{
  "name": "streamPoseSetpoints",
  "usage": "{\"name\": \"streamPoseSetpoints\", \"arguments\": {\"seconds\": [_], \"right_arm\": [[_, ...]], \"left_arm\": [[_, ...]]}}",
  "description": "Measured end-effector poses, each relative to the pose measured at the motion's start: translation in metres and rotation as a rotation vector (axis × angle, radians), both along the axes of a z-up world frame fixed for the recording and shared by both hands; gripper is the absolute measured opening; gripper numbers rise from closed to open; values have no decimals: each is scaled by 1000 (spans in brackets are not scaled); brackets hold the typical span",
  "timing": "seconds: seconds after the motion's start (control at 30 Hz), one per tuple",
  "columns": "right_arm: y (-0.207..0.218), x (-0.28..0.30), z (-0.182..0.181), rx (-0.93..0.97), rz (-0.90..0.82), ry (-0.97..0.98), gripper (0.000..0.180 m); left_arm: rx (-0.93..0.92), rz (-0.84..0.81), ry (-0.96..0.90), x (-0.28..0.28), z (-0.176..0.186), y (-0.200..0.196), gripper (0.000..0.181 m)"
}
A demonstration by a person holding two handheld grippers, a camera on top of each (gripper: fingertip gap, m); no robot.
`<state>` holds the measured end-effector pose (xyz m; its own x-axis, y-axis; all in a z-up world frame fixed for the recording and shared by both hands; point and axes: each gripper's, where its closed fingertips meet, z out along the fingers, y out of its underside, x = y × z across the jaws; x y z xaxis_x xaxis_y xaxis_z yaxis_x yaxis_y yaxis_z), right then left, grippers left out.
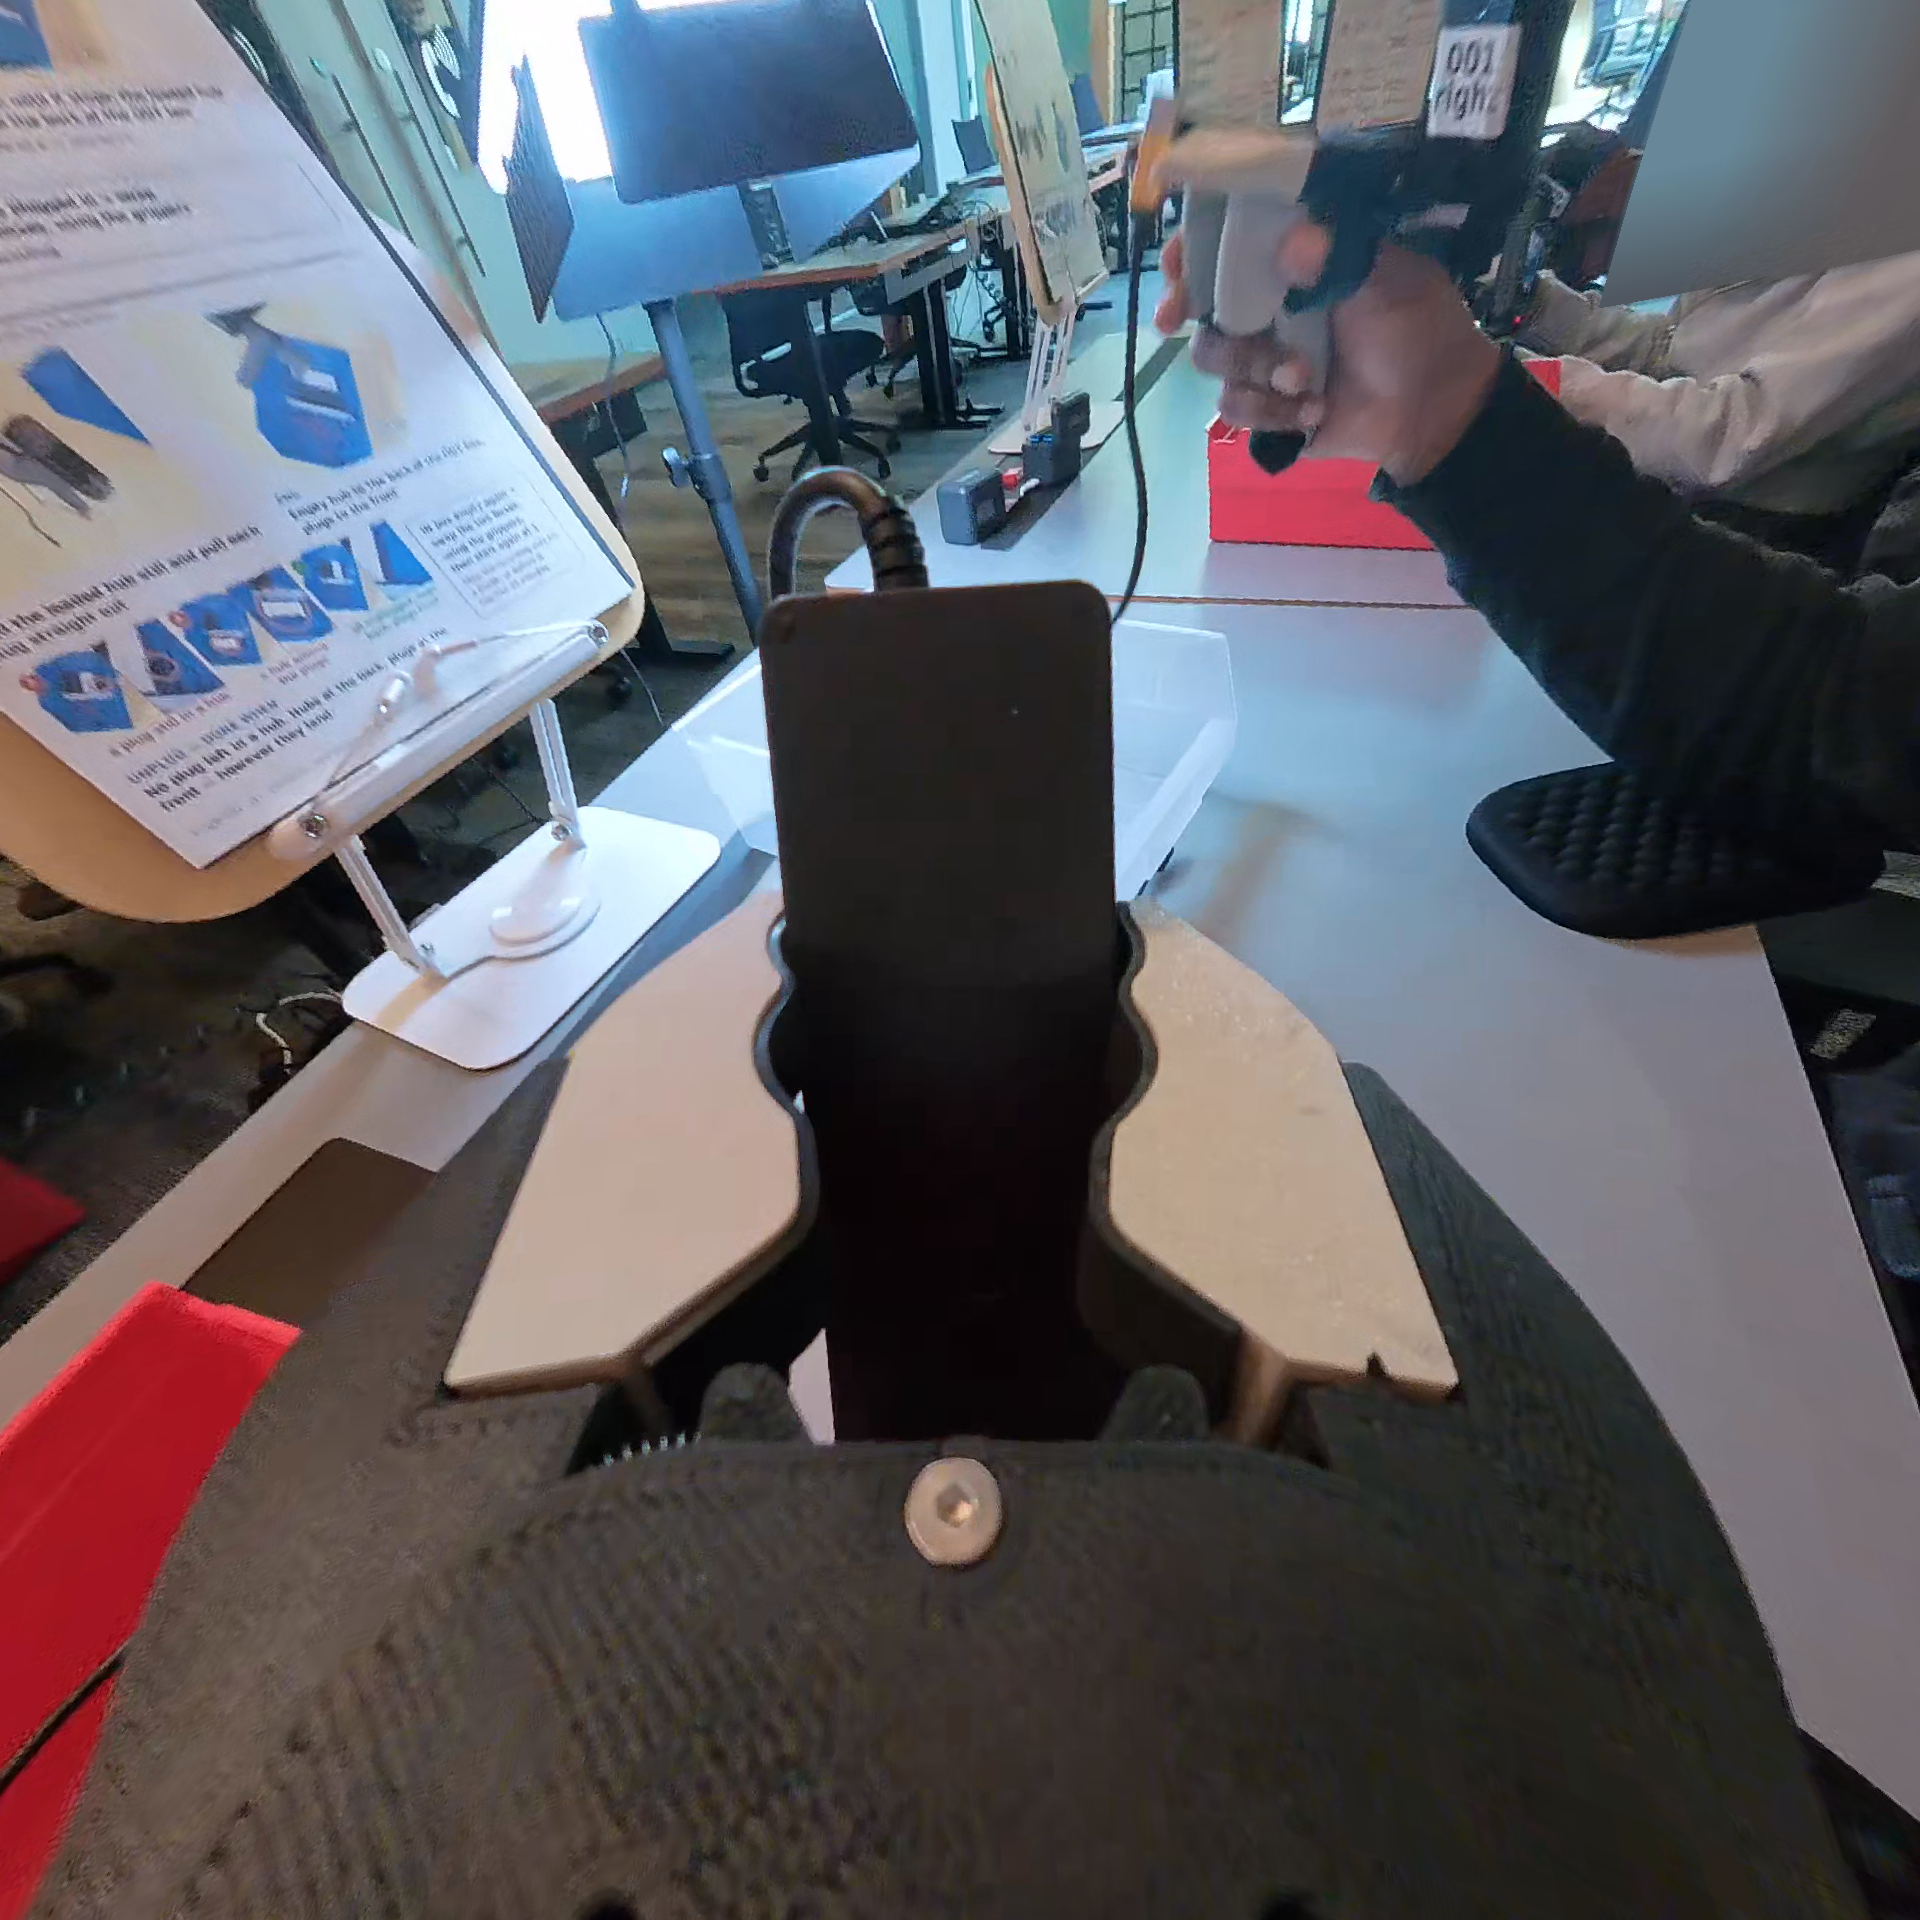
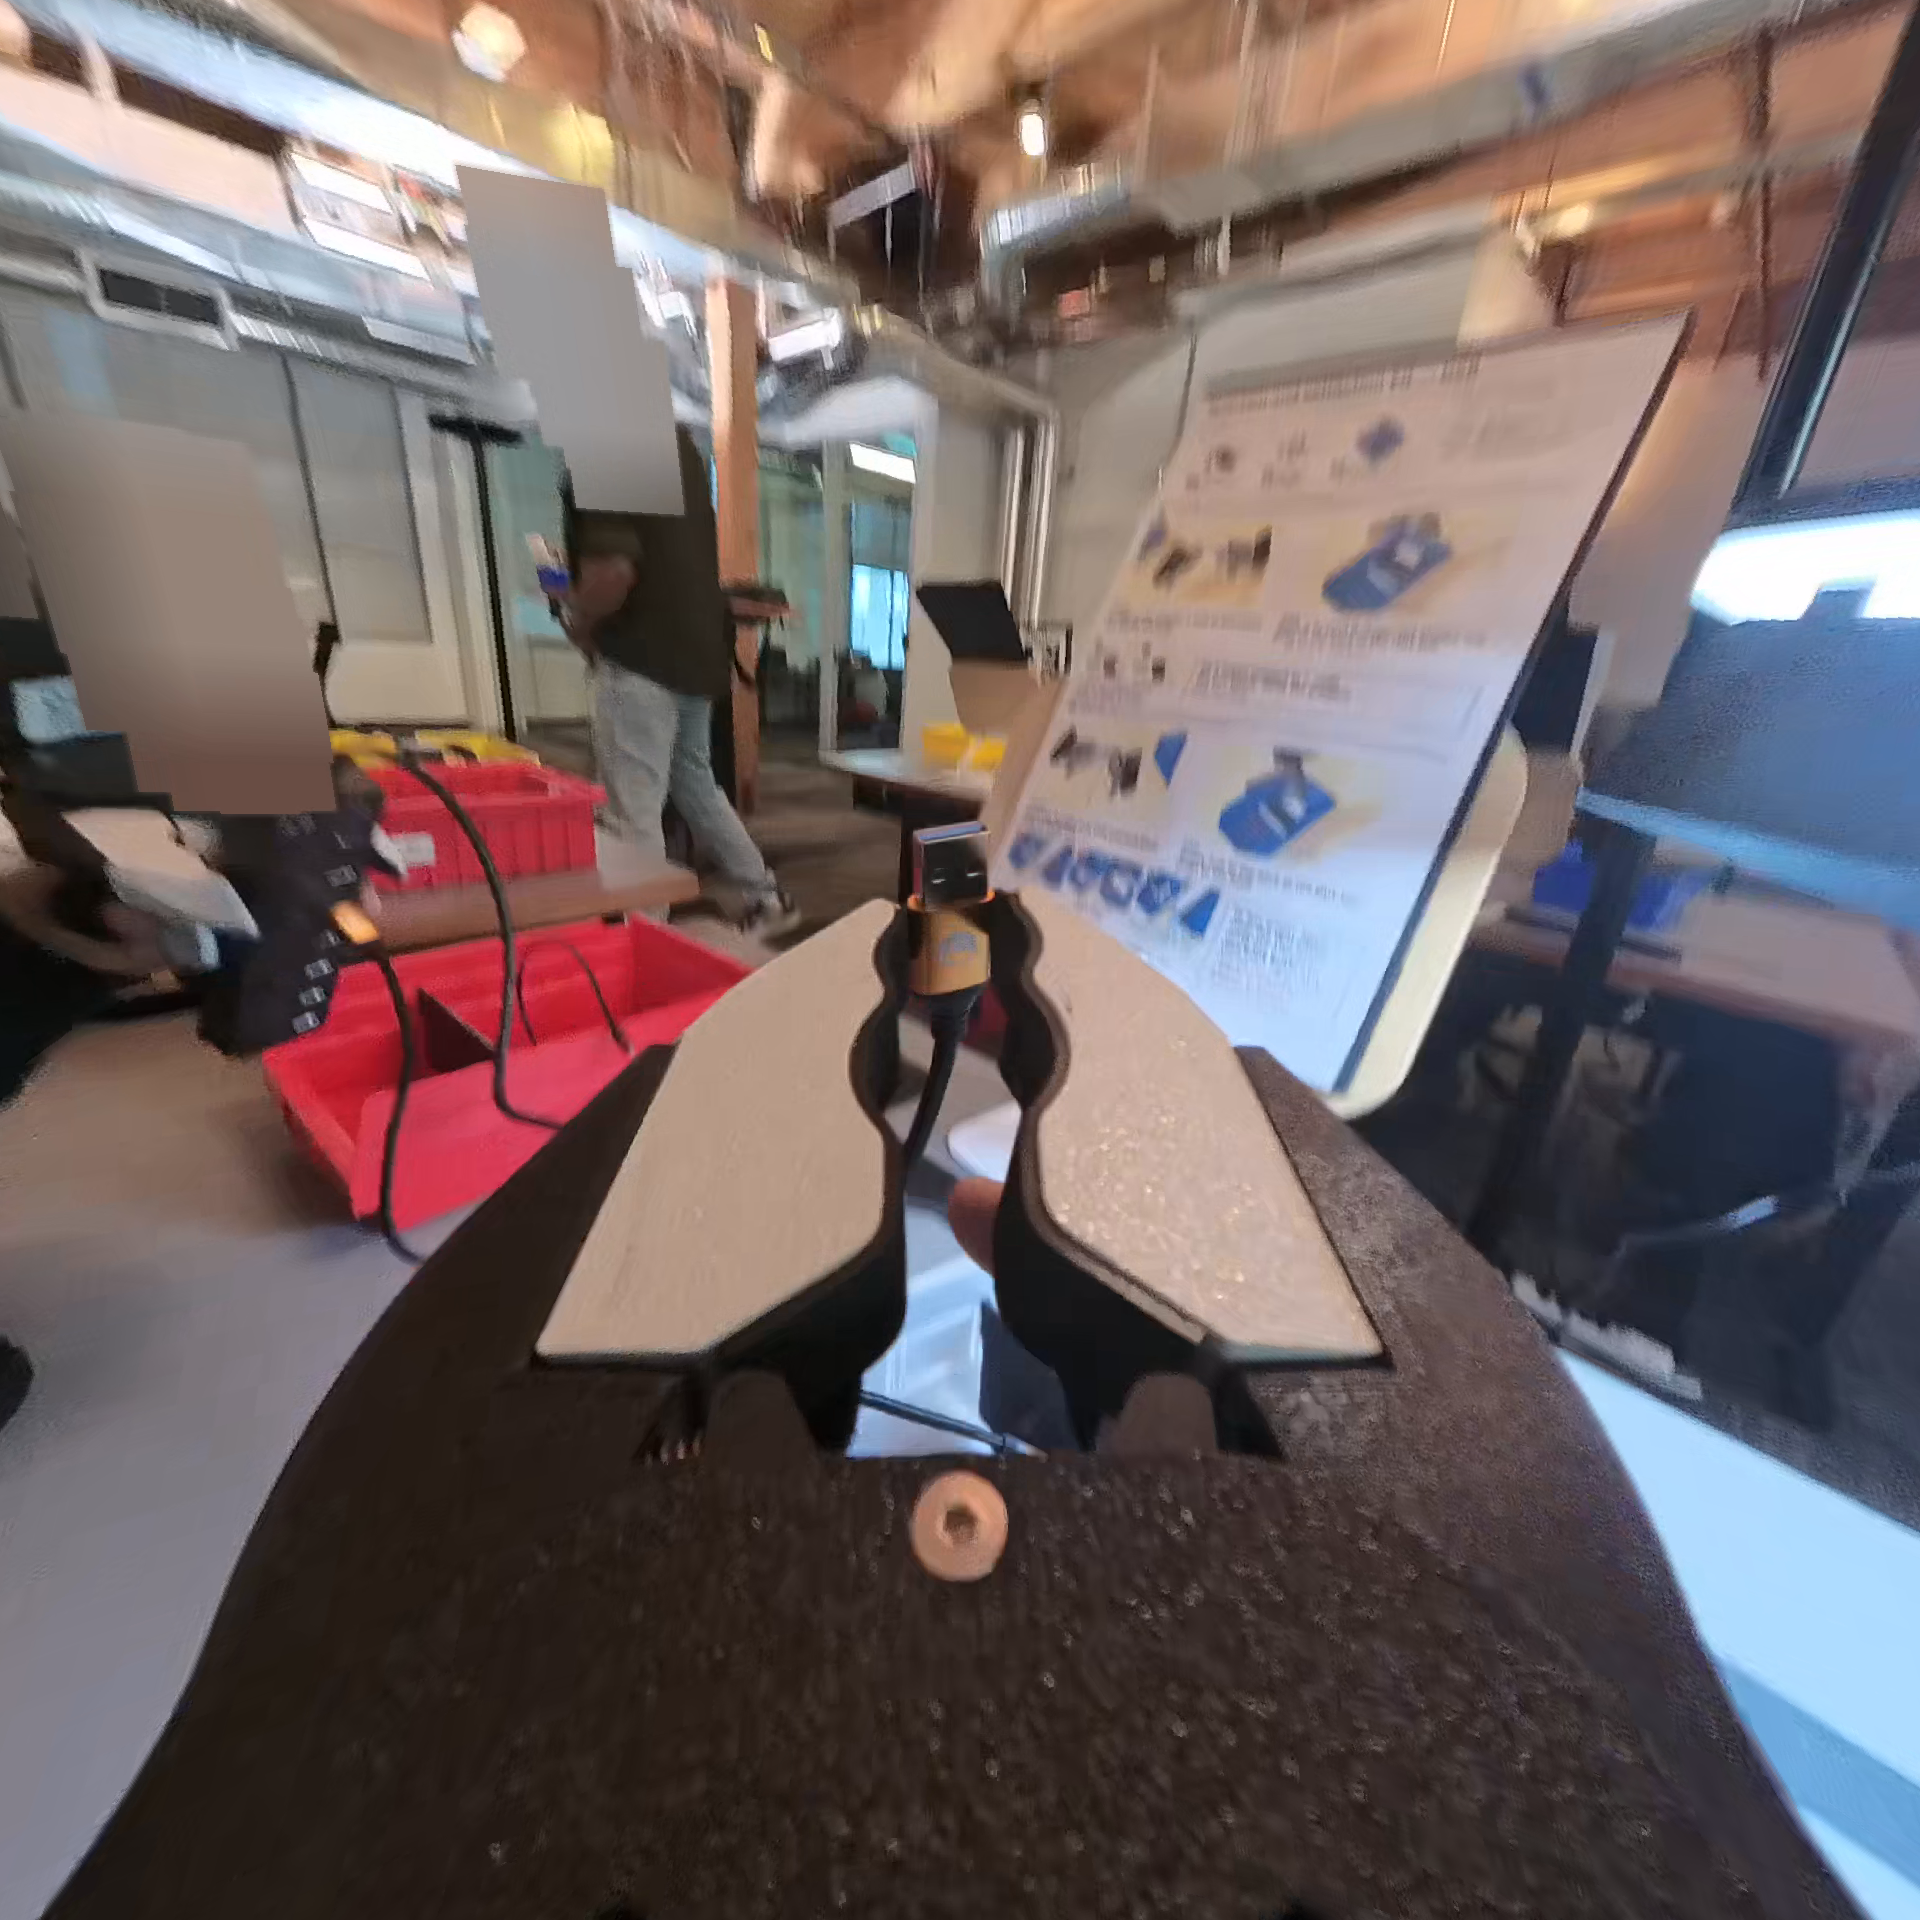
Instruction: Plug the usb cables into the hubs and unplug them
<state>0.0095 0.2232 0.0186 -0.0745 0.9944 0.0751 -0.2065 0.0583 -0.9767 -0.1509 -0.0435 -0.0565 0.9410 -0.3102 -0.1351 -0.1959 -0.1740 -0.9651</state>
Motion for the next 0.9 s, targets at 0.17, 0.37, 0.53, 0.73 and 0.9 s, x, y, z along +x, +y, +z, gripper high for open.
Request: {"name": "streamPoseSetpoints", "arguments": {"seconds": [0.17,0.37,0.53,0.73,0.9], "right_arm": [[14,-16,-61,-66,-29,-331,15],[64,-24,-157,175,-312,-750,18],[51,-34,-132,205,-300,-638,56],[-109,-18,-54,304,230,-375,43],[-212,-24,-84,437,473,-452,38]], "left_arm": [[51,-11,0,7,15,-6,56],[90,-95,-29,30,26,-6,56],[90,-197,-87,48,21,2,56],[114,-365,-170,75,13,11,56],[126,-466,-189,106,5,21,56]]}}
